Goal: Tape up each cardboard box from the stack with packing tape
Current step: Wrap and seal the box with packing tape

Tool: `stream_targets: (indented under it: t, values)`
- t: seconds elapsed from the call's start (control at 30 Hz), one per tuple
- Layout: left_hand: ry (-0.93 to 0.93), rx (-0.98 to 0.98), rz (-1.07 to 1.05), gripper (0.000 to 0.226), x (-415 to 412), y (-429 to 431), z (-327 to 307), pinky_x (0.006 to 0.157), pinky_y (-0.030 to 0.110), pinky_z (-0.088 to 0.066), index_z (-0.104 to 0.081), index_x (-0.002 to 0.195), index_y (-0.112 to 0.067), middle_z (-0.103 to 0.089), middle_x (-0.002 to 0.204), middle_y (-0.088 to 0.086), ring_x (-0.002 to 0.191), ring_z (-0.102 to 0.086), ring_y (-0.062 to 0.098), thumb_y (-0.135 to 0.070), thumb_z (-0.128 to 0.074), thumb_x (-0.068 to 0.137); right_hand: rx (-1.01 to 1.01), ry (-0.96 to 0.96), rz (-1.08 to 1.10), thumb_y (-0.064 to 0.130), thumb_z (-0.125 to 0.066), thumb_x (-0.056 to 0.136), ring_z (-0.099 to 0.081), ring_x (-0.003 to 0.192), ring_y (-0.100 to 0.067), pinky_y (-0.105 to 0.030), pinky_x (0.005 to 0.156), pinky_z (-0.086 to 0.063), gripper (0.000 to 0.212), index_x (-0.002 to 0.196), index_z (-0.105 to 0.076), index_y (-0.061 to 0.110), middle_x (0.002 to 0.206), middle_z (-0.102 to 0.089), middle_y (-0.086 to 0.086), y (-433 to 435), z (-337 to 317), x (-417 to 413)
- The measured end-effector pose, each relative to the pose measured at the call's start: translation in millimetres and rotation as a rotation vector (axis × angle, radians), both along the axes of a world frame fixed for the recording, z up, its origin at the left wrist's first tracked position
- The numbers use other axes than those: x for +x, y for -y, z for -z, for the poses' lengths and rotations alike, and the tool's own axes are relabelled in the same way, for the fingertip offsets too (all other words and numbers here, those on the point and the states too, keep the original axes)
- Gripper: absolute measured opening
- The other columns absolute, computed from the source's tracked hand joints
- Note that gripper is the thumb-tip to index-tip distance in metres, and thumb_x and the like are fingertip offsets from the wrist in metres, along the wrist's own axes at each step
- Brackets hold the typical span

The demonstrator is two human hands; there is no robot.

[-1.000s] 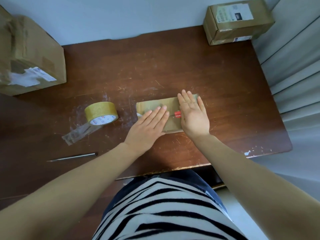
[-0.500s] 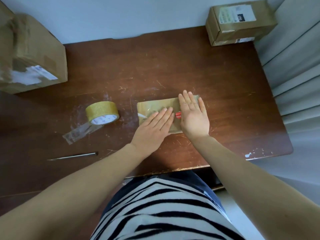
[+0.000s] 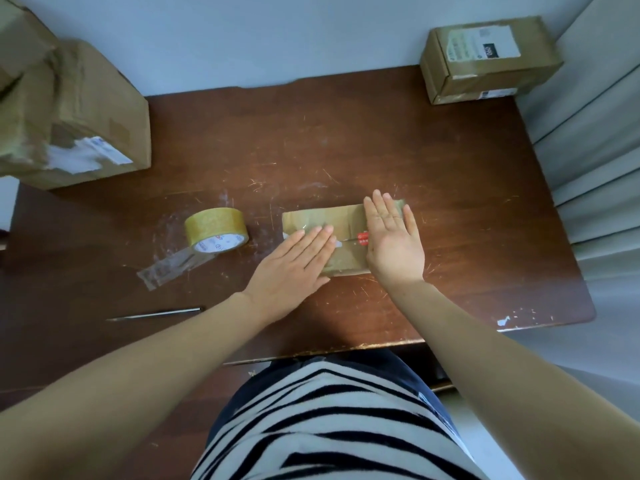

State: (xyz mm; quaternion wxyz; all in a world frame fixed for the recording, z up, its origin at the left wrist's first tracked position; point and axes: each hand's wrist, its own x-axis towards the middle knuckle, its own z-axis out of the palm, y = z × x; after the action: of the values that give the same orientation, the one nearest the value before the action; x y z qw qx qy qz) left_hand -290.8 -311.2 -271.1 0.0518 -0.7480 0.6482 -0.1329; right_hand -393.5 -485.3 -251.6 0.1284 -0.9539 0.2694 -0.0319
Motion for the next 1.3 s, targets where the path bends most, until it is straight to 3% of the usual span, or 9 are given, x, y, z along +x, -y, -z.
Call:
stream_targets:
  t: [0.17,0.27,0.43,0.5,0.6,0.7,0.83,1.03,1.3]
  values:
    - [-0.126,-0.001,-0.019,0.050,-13.9,3.0,3.0,0.116,0.038,-0.016,-0.027,0.145,-0.002,-0.036,0.151,0.013,0.139,-0.036,0.024,-0.011,-0.004,0.102,-0.008,0.027,-0.002,0.003,-0.040,0.097,-0.017,0.146,-0.020,-0.035,0.117,0.001,0.052,0.148,-0.030,0.008,0.155,-0.025,-0.008,0.4,4.5,1.1]
    - [-0.162,0.013,-0.015,0.054,-9.9,-1.9,-0.1,0.116,0.039,-0.016,-0.025,0.147,-0.003,-0.032,0.153,0.012,0.141,-0.032,0.024,-0.008,0.001,0.100,-0.019,0.043,-0.009,0.000,-0.043,0.094,-0.024,0.144,-0.023,-0.037,0.116,-0.004,0.051,0.145,-0.036,0.005,0.152,-0.032,-0.011,0.4,8.0,-0.1]
    - [-0.371,-0.018,-0.075,0.058,-11.7,-3.3,-12.0,0.120,0.037,-0.006,-0.020,0.149,-0.002,-0.024,0.156,0.013,0.145,-0.022,0.024,-0.016,-0.037,0.095,0.016,0.009,0.017,0.001,-0.036,0.097,-0.017,0.146,-0.019,-0.035,0.116,0.003,0.051,0.147,-0.032,0.010,0.155,-0.027,-0.006,1.3,1.5,-0.2]
    - [-0.529,-0.109,-0.204,0.063,-6.5,-12.7,-28.1,0.120,0.035,-0.006,-0.022,0.149,0.000,-0.022,0.156,0.014,0.146,-0.018,0.023,-0.019,-0.038,0.091,0.011,0.046,0.056,0.004,-0.040,0.097,-0.019,0.146,-0.019,-0.040,0.117,0.005,0.049,0.145,-0.037,0.012,0.154,-0.031,-0.005,0.0,-7.6,1.0]
    - [-0.658,-0.315,-0.431,0.055,4.1,-42.0,-41.9,0.115,0.035,-0.022,-0.046,0.135,0.002,-0.047,0.139,0.015,0.132,-0.034,0.021,-0.014,-0.039,0.083,-0.022,0.236,-0.038,0.003,-0.058,0.087,-0.042,0.135,-0.027,-0.046,0.115,-0.009,0.043,0.130,-0.058,0.010,0.139,-0.053,-0.010,-21.0,-27.9,24.2]
    - [-0.721,-0.437,-0.690,0.039,10.4,-73.3,-39.6,0.095,0.039,-0.039,-0.058,0.115,-0.002,-0.058,0.111,0.015,0.105,-0.040,0.018,-0.003,-0.045,0.078,0.149,0.347,-0.270,0.008,-0.055,0.087,-0.058,0.117,-0.024,-0.038,0.112,-0.023,0.031,0.115,-0.068,0.012,0.120,-0.067,-0.005,-54.7,-53.1,73.5]
    - [-0.764,-0.569,-0.967,0.035,19.4,-106.7,-40.3,0.089,0.030,-0.034,-0.058,0.107,0.000,-0.057,0.103,0.014,0.101,-0.045,0.026,0.014,-0.051,0.076,0.392,0.015,-0.518,0.024,-0.044,0.100,-0.047,0.123,-0.023,-0.032,0.102,-0.037,0.033,0.127,-0.059,0.013,0.131,-0.055,-0.004,-98.8,-72.4,145.9]
    - [-0.819,-0.640,-1.203,0.041,20.1,-152.0,-35.5,0.091,0.030,-0.034,-0.057,0.118,-0.002,-0.058,0.112,0.015,0.107,-0.049,0.031,0.010,-0.050,0.079,0.079,-0.448,-0.621,0.044,-0.051,0.095,-0.057,0.108,-0.028,-0.031,0.075,-0.039,0.039,0.111,-0.061,0.011,0.114,-0.061,-0.008,-159.1,-74.1,204.5]
    - [-0.938,-0.703,-1.354,0.045,24.7,-189.3,-29.6,0.093,0.028,-0.036,-0.055,0.127,-0.013,-0.056,0.118,0.003,0.112,-0.047,0.021,0.003,-0.047,0.085,-0.199,-0.707,-0.667,0.024,-0.056,0.087,-0.055,0.086,-0.025,-0.032,0.071,-0.041,0.019,0.105,-0.062,0.017,0.088,-0.055,0.003,-209.6,-58.4,234.0]
